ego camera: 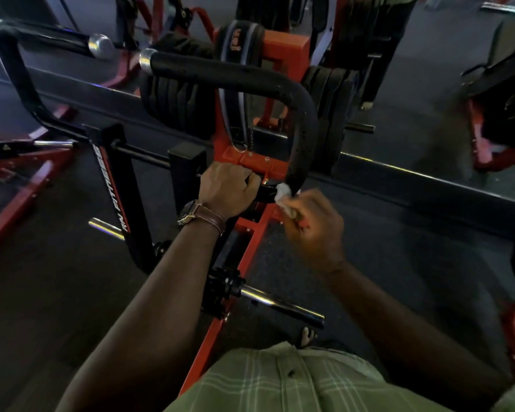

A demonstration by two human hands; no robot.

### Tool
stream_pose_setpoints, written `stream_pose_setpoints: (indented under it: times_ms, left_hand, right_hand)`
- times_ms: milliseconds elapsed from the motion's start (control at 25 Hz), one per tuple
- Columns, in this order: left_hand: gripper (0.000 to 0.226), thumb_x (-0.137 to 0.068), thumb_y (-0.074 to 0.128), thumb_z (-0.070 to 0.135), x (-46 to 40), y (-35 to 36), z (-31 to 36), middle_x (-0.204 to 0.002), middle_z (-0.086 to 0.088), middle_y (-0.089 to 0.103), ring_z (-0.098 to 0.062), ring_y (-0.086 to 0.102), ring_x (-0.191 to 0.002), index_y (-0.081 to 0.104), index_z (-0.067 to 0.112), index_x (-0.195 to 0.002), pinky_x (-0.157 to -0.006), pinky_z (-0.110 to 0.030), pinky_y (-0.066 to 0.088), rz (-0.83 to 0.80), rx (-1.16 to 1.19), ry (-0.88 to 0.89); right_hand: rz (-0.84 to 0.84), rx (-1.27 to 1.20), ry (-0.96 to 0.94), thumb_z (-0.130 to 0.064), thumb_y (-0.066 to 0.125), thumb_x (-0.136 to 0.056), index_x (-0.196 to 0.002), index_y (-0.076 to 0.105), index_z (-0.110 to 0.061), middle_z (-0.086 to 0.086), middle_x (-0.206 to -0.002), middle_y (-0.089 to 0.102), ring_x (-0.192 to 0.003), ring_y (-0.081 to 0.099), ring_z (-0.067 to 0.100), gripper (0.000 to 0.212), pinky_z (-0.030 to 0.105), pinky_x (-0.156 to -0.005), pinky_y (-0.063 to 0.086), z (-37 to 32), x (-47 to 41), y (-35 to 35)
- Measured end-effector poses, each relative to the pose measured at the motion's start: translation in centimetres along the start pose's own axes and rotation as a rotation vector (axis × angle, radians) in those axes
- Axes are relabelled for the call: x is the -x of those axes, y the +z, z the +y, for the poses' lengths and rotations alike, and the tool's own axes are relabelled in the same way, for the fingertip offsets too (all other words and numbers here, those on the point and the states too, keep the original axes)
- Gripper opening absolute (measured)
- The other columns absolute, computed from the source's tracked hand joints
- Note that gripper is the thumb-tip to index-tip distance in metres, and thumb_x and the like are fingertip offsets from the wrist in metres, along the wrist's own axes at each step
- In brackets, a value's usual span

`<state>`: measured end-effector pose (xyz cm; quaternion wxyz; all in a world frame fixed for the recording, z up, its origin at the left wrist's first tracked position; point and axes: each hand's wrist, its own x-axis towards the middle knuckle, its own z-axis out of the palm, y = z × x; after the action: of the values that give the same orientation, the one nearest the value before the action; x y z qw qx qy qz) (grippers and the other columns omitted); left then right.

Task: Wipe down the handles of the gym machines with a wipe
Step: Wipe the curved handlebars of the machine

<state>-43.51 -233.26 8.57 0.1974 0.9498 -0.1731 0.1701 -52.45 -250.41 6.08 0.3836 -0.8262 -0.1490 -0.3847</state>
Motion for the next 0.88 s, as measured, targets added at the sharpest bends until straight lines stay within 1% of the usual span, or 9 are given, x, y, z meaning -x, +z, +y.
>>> stream_pose_setpoints:
  times_ms: [120, 200, 280, 360, 520, 640, 720, 840, 880]
  left_hand:
    - [0.040, -0.087, 0.039, 0.038, 0.0, 0.1, -0.5, -0.053, 0.003, 0.046, -0.020, 0.047, -0.052, 0.042, 0.020, -0.052, -0.057, -0.029, 0.027, -0.015, 0.005, 0.020]
    - [0.046, -0.091, 0.040, 0.038, 0.1, 0.4, -0.8, -0.058, -0.006, 0.058, -0.029, 0.056, -0.058, 0.055, 0.012, -0.057, -0.058, -0.030, 0.029, -0.039, -0.040, 0.025]
    - [0.044, -0.095, 0.046, 0.034, 0.2, 0.3, -1.0, -0.063, -0.011, 0.063, -0.031, 0.058, -0.062, 0.063, 0.007, -0.064, -0.058, -0.030, 0.030, -0.031, -0.028, 0.022]
    - [0.039, -0.096, 0.053, 0.026, 0.4, 0.2, -1.0, -0.063, -0.011, 0.063, -0.029, 0.057, -0.060, 0.063, 0.007, -0.064, -0.058, -0.029, 0.030, 0.000, 0.031, 0.043]
    - [0.039, -0.096, 0.050, 0.023, 0.7, 0.0, -1.3, -0.055, 0.002, 0.048, -0.019, 0.045, -0.052, 0.043, 0.019, -0.057, -0.058, -0.030, 0.031, 0.041, 0.168, 0.145]
    - [0.038, -0.097, 0.048, 0.023, 0.7, 0.5, -2.0, -0.057, 0.001, 0.052, -0.019, 0.046, -0.054, 0.045, 0.018, -0.059, -0.061, -0.030, 0.033, 0.077, 0.194, 0.217]
    - [0.037, -0.097, 0.051, 0.020, 0.7, 0.9, -2.4, -0.058, -0.002, 0.055, -0.021, 0.048, -0.054, 0.051, 0.015, -0.060, -0.060, -0.029, 0.033, 0.117, 0.212, 0.238]
    - [0.038, -0.096, 0.053, 0.018, 0.7, 0.9, -2.4, -0.058, 0.005, 0.047, -0.015, 0.043, -0.053, 0.045, 0.020, -0.060, -0.055, -0.030, 0.035, 0.150, 0.279, 0.250]
    - [0.037, -0.097, 0.053, 0.018, 0.7, 1.0, -2.5, -0.059, 0.005, 0.048, -0.016, 0.044, -0.054, 0.046, 0.020, -0.061, -0.057, -0.030, 0.035, 0.150, 0.282, 0.264]
  right_hand:
    - [0.013, 0.241, -0.297, -0.007, 0.069, -0.094, -0.093, 0.073, 0.005, 0.011, -0.078, 0.058, -0.066, 0.055, 0.015, 0.013, 0.029, -0.056, 0.051, 0.0, -3.6, -0.4]
    - [0.072, 0.403, -0.380, -0.007, 0.066, -0.096, -0.095, 0.073, 0.005, 0.011, -0.080, 0.060, -0.067, 0.054, 0.017, 0.014, 0.024, -0.054, 0.046, -0.4, -6.5, -0.8]
    - [0.002, 0.494, -0.369, -0.007, 0.060, -0.099, -0.096, 0.070, 0.004, 0.009, -0.086, 0.060, -0.070, 0.052, 0.017, 0.014, 0.023, -0.053, 0.042, -0.9, -6.6, -0.6]
    - [-0.137, 0.525, -0.345, -0.005, 0.055, -0.097, -0.097, 0.068, 0.001, 0.009, -0.095, 0.063, -0.075, 0.052, 0.019, 0.014, 0.030, -0.055, 0.045, -1.1, -3.7, 0.9]
    - [-0.315, 0.515, -0.274, -0.013, 0.053, -0.091, -0.106, 0.070, -0.002, 0.010, -0.109, 0.066, -0.086, 0.062, 0.024, 0.025, 0.036, -0.061, 0.053, -1.5, 0.3, 4.1]
    - [-0.347, 0.586, -0.318, -0.011, 0.054, -0.095, -0.103, 0.068, -0.001, 0.010, -0.103, 0.064, -0.085, 0.060, 0.024, 0.019, 0.037, -0.062, 0.054, -1.8, -2.3, 1.6]
    - [-0.289, 0.672, -0.345, -0.009, 0.055, -0.097, -0.100, 0.067, -0.001, 0.009, -0.101, 0.062, -0.083, 0.056, 0.021, 0.014, 0.033, -0.065, 0.052, -2.0, -5.4, -0.3]
    - [-0.161, 0.722, -0.360, -0.007, 0.056, -0.096, -0.094, 0.067, -0.003, 0.006, -0.101, 0.062, -0.084, 0.052, 0.017, 0.012, 0.026, -0.068, 0.044, -2.6, -8.2, -0.3]
    - [-0.196, 0.692, -0.316, -0.009, 0.053, -0.097, -0.095, 0.066, -0.004, 0.004, -0.100, 0.061, -0.084, 0.050, 0.016, 0.014, 0.025, -0.068, 0.044, -2.7, -7.5, 0.3]
